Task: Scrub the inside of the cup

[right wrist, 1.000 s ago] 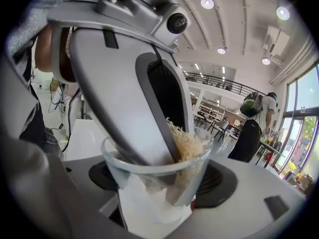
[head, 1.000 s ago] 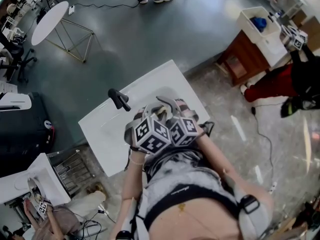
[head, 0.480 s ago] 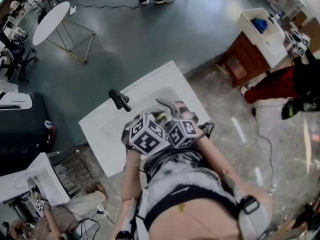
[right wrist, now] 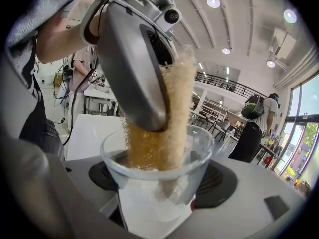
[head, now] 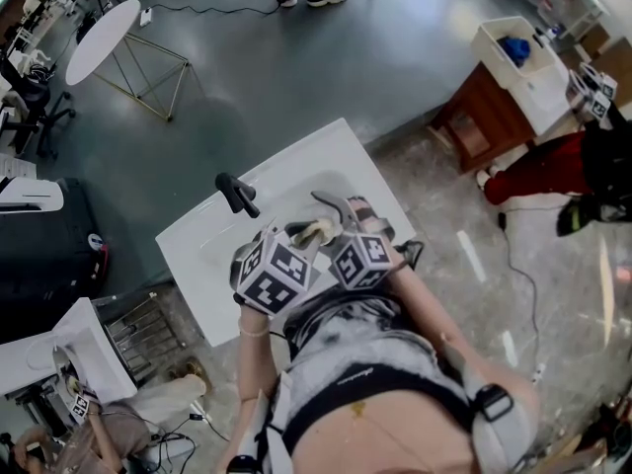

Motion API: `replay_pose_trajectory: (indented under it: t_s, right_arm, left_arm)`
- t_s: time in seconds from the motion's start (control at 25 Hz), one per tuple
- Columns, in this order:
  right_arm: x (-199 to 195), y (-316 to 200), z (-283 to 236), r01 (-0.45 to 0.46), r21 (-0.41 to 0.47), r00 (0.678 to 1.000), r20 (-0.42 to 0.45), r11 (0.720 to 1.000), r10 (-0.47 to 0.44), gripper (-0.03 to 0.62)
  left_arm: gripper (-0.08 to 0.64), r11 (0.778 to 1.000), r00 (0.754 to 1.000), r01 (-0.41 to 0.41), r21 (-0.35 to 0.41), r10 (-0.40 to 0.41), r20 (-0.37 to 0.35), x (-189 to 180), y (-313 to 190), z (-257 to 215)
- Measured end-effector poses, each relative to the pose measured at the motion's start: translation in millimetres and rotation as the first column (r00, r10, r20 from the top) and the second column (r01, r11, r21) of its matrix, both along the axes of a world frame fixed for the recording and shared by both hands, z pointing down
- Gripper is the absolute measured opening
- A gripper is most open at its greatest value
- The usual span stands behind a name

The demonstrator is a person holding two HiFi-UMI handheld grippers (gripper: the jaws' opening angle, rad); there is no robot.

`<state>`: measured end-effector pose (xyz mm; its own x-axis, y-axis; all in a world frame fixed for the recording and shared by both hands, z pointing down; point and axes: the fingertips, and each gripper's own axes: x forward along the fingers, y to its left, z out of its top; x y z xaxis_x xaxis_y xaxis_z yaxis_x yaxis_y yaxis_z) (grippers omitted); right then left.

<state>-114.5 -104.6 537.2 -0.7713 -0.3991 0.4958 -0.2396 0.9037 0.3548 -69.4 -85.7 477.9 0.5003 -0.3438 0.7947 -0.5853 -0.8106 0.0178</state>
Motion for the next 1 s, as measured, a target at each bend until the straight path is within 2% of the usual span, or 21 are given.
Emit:
replay_pose_trajectory:
  t_s: [0.12, 0.2, 0.28, 0.4, 0.56, 0.72, 0.84, 1.0]
  right_arm:
    - [-0.5, -0.5, -5.4, -0.004, 0.002, 1.000, 0.015, 1.000, 0.004, 0.408]
    - [-1.1, -0.2, -9.6, 0.002, 0.010, 1.000, 0.010, 1.000, -0.002, 0.408]
    - [-3.0, 1.3, -11.6, 0.010, 0.021, 1.000, 0.005, 1.000, -0.010, 0.408]
    - [-5.6, 2.3, -9.9, 0.014, 0.028, 1.000, 0.010, 1.000, -0.015, 0.408]
    - [-5.6, 6.0, -10.6, 0.023, 0.021, 1.000, -0.001, 1.000, -0.023, 0.408]
    - [-2.5, 5.2, -12.9, 0.019, 0.013, 1.000, -0.002, 1.000, -0.019, 0.408]
    - [-0.9, 3.0, -11.3, 0.012, 0.014, 1.000, -0.010, 1.000, -0.012, 0.408]
    - [2.7, -2.8, -8.7, -0.012, 0.007, 1.000, -0.007, 1.000, 0.012, 0.408]
  left_arm:
    - [0.038, 0.994, 0.997, 0.058, 0.092, -0.062, 0.050, -8.5, -16.2, -3.1]
    - [0.038, 0.991, 0.993, 0.054, 0.122, -0.066, 0.094, -6.9, -22.1, 2.0]
    - [0.038, 0.994, 0.991, 0.023, 0.104, -0.037, 0.130, -1.0, -20.7, 11.9]
    - [0.038, 0.998, 0.989, -0.005, 0.057, -0.003, 0.145, 6.5, -15.9, 22.2]
    - [0.038, 1.000, 0.995, 0.004, 0.004, -0.005, 0.097, 11.2, -11.1, 26.3]
    - [0.035, 0.997, 1.000, 0.015, -0.071, -0.017, -0.025, 15.7, -6.0, 22.4]
    - [0.036, 0.997, 0.995, 0.022, -0.080, -0.030, -0.100, 15.8, -4.6, 13.5]
    - [0.037, 0.999, 0.997, 0.012, -0.052, -0.016, -0.078, 9.7, -0.9, 3.5]
